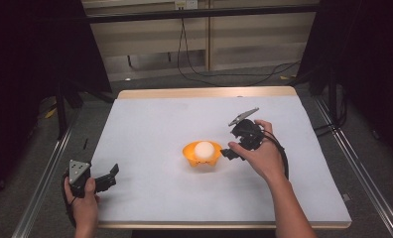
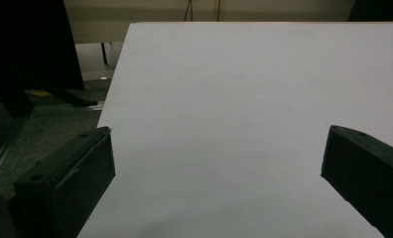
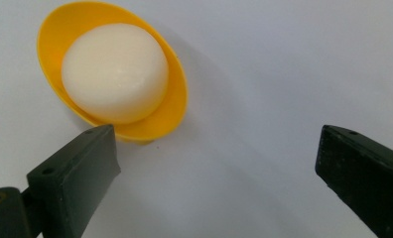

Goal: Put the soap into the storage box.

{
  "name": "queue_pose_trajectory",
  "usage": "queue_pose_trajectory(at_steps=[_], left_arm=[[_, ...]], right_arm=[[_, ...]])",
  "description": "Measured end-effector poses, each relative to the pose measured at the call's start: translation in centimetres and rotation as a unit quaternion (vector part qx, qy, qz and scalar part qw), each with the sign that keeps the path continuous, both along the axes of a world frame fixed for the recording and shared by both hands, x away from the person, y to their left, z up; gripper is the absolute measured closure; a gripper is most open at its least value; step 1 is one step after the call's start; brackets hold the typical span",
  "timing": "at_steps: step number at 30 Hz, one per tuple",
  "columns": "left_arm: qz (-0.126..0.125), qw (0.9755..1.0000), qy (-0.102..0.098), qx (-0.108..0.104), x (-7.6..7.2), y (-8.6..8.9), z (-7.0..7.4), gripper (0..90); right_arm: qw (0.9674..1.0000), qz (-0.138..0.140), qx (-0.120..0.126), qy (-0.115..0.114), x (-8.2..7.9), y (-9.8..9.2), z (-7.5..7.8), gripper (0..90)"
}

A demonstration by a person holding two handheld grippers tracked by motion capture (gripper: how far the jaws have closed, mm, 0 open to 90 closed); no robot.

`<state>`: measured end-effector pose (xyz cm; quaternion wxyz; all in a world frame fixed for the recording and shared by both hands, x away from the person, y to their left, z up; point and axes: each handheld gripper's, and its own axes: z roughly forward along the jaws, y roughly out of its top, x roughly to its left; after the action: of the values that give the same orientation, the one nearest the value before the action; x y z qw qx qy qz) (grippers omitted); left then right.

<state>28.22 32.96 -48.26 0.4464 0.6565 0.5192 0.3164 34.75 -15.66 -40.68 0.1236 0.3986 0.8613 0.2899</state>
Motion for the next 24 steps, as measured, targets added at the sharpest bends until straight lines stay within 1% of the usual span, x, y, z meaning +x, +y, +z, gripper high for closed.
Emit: queue_pose_trajectory(at_steps=[6, 10, 12, 18, 22, 24], left_arm=[[0.0, 1.0, 0.0, 0.0, 0.0, 0.0, 0.0, 0.1], [0.0, 1.0, 0.0, 0.001, 0.0, 0.0, 0.0, 0.0], [0.0, 1.0, 0.0, 0.001, 0.0, 0.0, 0.0, 0.0], [0.0, 1.0, -0.001, 0.001, 0.0, 0.0, 0.0, 0.0], [-0.001, 1.0, -0.001, 0.002, 0.0, 0.0, 0.0, 0.1], [0.0, 1.0, 0.0, 0.002, 0.0, -0.1, 0.0, 0.1]], right_arm=[[0.9999, -0.013, 0.007, -0.006, -0.4, -1.6, -0.3, 2.7], [0.9997, -0.023, 0.006, -0.011, -0.7, -2.3, -0.4, 2.4], [0.9996, -0.024, 0.005, -0.011, -0.9, -2.7, -0.5, 2.3], [0.9991, -0.04, 0.007, -0.008, -1.5, -4.2, -1.2, 2.2], [0.9988, -0.048, 0.004, -0.004, -1.9, -5.2, -1.8, 1.6], [0.9984, -0.056, 0.001, -0.006, -2.1, -5.7, -2.0, 0.8]])
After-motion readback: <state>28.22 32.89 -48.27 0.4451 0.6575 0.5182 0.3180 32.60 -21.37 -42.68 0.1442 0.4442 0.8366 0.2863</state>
